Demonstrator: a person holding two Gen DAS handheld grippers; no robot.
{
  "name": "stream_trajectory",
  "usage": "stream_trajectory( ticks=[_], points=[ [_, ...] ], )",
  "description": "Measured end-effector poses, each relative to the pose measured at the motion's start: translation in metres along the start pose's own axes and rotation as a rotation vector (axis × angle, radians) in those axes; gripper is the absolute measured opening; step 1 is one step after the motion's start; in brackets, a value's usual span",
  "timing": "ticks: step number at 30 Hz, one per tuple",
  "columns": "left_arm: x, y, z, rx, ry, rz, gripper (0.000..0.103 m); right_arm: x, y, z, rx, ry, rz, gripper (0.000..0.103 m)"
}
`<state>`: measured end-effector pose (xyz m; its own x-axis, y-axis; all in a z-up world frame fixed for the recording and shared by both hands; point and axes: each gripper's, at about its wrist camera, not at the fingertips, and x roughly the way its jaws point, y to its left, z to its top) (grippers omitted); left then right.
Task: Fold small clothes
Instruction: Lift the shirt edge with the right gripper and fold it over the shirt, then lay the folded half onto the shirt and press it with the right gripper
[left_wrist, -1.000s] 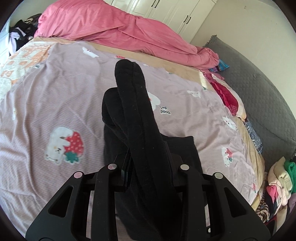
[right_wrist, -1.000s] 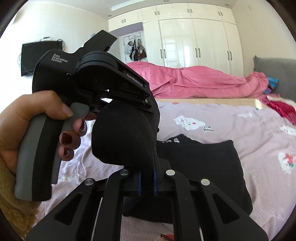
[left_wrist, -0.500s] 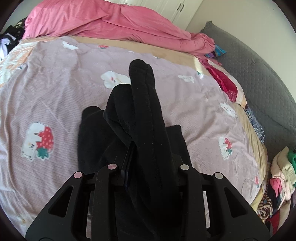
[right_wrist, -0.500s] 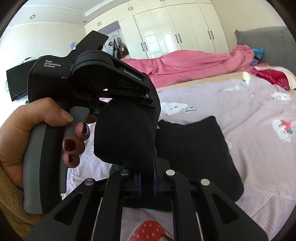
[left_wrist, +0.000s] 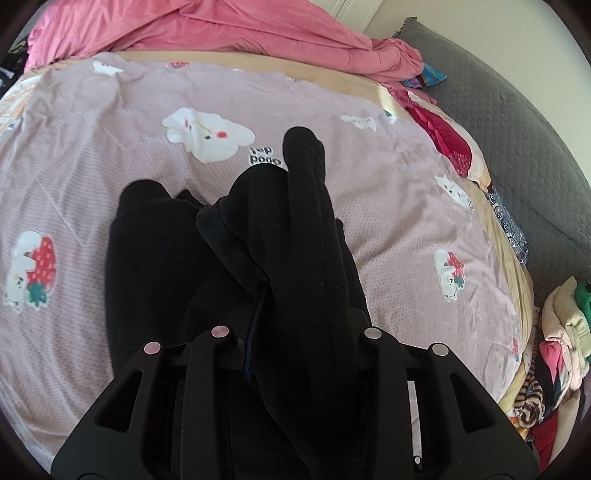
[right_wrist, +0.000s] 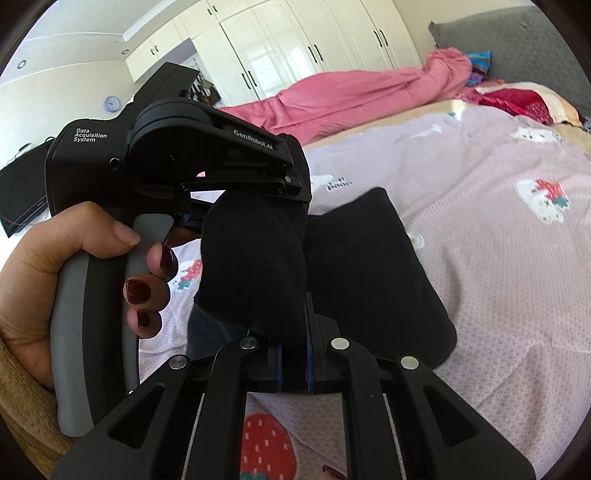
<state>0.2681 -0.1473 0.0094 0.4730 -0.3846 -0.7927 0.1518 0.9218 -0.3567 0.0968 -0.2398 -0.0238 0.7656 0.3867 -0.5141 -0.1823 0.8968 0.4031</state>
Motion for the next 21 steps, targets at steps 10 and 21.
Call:
stream_trajectory(
  ticks=[10, 21],
  points=[
    [0.021, -0.004, -0.001, -0.008, 0.036, -0.116, 0.07, 0.014, -0.039, -0.011, 0.211, 0.111, 0.03, 0.014],
    [-0.026, 0.037, -0.015, -0.047, -0.079, -0.014, 0.07, 0.006, -0.061, -0.005, 0.32, 0.173, 0.162, 0.047]
  ],
)
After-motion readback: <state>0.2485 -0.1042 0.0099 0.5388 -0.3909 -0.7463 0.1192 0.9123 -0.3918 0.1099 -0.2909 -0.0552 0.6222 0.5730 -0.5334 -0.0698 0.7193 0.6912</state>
